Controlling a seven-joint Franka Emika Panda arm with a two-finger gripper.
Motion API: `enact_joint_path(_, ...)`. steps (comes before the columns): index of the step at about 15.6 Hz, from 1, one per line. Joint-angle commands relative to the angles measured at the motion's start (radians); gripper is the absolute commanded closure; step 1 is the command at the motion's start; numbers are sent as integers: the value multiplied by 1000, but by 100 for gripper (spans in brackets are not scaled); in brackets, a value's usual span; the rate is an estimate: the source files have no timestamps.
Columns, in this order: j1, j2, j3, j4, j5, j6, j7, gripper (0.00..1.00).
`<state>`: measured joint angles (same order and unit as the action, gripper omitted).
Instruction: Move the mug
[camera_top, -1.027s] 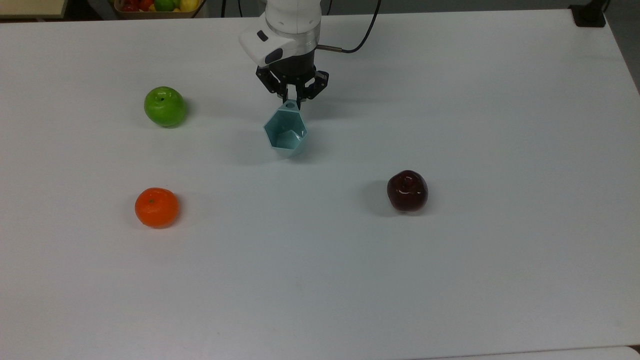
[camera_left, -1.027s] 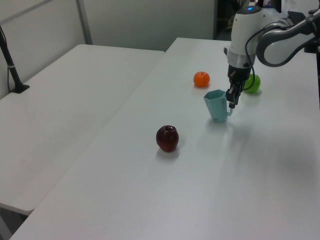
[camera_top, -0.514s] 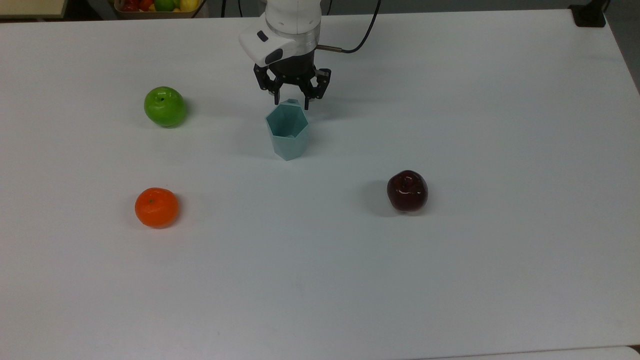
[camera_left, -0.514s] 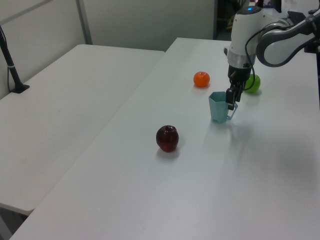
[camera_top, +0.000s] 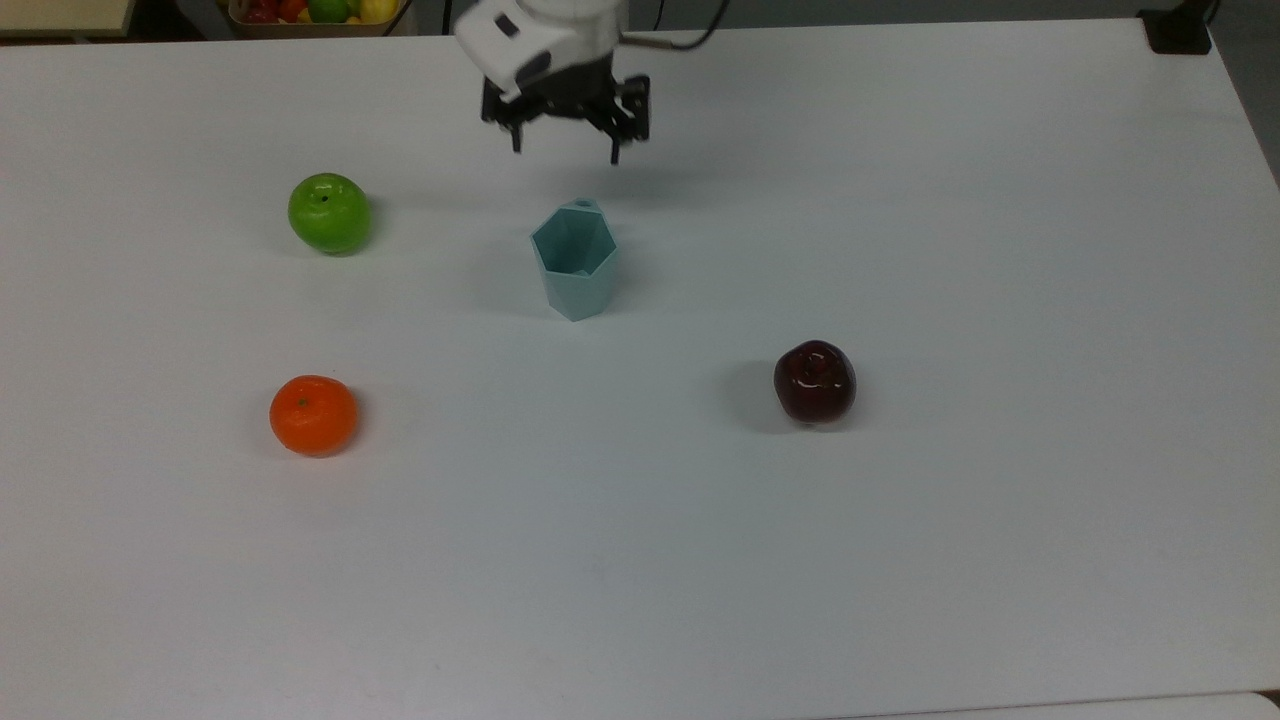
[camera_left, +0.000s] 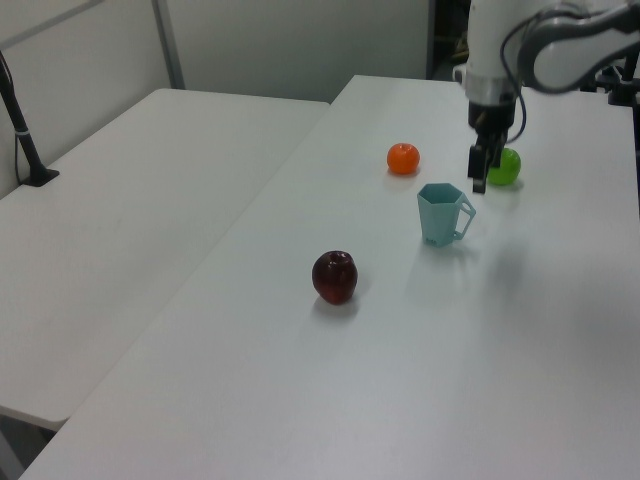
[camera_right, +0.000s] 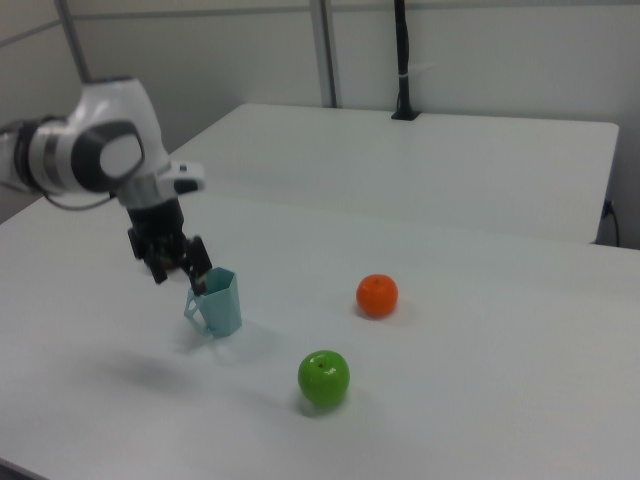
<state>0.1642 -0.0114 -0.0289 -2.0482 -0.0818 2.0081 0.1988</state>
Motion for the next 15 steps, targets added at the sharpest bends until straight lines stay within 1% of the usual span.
enact_joint_path(1, -32, -22, -34, 167, 7, -193, -55, 0)
enact_joint_path(2, -41, -21, -48, 210, 13, -222, -70, 0)
enact_joint_path(4, -42, -19, -94, 275, 22, -291, -113, 0)
enact_joint_path(8, -43, -22, -149, 339, 27, -387, -223, 0)
enact_joint_path(10, -46, -22, -166, 353, 56, -391, -231, 0)
enact_joint_path(15, -55, -22, -172, 364, 60, -393, -228, 0)
